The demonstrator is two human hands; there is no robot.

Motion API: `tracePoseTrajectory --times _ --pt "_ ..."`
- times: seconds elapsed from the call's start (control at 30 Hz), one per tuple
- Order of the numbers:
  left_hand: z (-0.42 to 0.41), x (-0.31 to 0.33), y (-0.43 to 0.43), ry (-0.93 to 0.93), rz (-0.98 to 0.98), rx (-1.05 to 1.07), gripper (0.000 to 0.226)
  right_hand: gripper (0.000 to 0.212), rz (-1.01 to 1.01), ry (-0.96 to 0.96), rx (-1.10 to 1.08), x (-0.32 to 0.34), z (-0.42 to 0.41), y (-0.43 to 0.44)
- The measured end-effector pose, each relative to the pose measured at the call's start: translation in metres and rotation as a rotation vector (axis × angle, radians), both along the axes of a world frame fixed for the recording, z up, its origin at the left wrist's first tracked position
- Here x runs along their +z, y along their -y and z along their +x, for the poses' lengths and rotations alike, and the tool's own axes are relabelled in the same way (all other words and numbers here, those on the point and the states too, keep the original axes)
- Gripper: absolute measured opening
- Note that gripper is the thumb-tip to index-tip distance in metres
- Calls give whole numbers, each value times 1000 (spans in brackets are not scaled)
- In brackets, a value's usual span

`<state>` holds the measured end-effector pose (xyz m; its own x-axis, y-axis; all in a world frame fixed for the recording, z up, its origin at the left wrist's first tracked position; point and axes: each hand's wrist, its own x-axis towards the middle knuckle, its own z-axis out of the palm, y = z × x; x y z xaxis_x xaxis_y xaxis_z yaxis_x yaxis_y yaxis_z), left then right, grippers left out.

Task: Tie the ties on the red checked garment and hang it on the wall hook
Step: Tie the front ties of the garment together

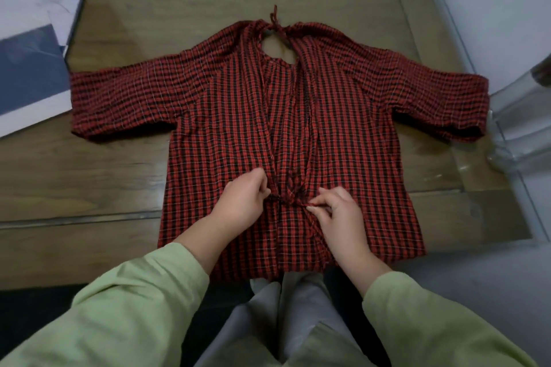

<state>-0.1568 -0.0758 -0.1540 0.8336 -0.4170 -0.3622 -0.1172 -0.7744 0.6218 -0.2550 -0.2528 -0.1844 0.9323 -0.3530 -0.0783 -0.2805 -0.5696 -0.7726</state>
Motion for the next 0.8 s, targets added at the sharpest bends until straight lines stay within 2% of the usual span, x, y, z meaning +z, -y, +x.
tracePoseTrajectory --times 0.13,0.2,0.27,0.37,0.47,0.57,0.67,0.8 --pt "-6 4 -4 -57 48 -51 24 7 -67 -18 35 2 -13 -3" --pt "-11 6 -4 -59 40 -62 15 9 -62 -53 35 3 -13 -3" --pt "-13 9 -5 -44 -7 -69 3 23 -6 -102 44 9 -10 -2" --pt "-8 13 -9 49 -67 -32 20 42 101 -118 11 24 3 2" --pt "0 14 -11 202 73 -56 41 40 -113 -46 95 29 23 1" --pt "8 8 -9 152 274 -120 58 51 -230 -195 261 26 51 -9" --pt "12 3 -9 47 365 -170 68 60 -336 -391 361 20 68 -17" --pt "9 -3 -10 30 454 -206 71 64 -439 -425 383 16 62 -23"
